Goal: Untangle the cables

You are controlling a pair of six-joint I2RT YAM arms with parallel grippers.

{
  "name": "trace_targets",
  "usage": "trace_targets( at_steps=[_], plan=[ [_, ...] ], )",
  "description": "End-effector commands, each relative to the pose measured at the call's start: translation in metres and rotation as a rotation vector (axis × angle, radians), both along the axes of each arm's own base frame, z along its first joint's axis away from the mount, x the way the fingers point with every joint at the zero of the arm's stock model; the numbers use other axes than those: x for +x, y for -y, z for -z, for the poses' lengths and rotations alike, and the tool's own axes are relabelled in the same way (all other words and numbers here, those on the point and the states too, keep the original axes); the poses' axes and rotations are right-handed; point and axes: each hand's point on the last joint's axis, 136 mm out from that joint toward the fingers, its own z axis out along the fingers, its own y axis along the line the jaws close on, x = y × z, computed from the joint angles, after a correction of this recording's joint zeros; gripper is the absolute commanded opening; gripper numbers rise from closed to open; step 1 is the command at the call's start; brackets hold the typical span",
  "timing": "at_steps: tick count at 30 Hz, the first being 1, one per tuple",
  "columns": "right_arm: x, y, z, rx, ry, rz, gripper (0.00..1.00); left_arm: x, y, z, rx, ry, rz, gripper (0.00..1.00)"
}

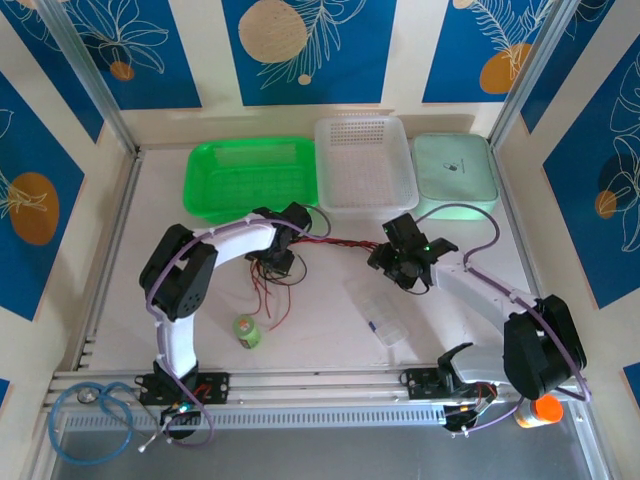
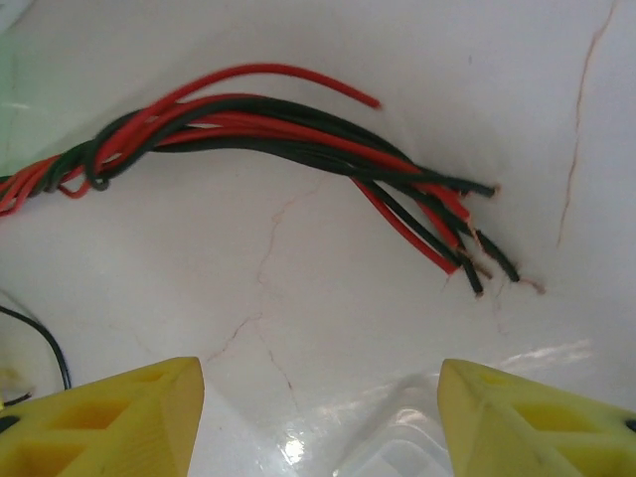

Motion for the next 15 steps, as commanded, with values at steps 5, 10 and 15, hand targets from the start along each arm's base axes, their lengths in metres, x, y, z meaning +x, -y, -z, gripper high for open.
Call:
trace_targets(
  at_steps=[5,10,15],
  plan=[
    [0.024,-0.022,0.007,0.153,0.015,0.164,0.63,0.019,-0.067,-0.001,0.306,0.084,-0.059,0.46],
    [0.036,-0.031,0.01,0.164,0.05,0.199,0.63,0.033,-0.075,-0.016,0.338,0.136,-0.051,0.12],
    [0.04,-0.032,0.013,0.184,0.037,0.305,0.65,0.045,-0.071,-0.028,0.323,0.179,-0.019,0.05]
  ],
)
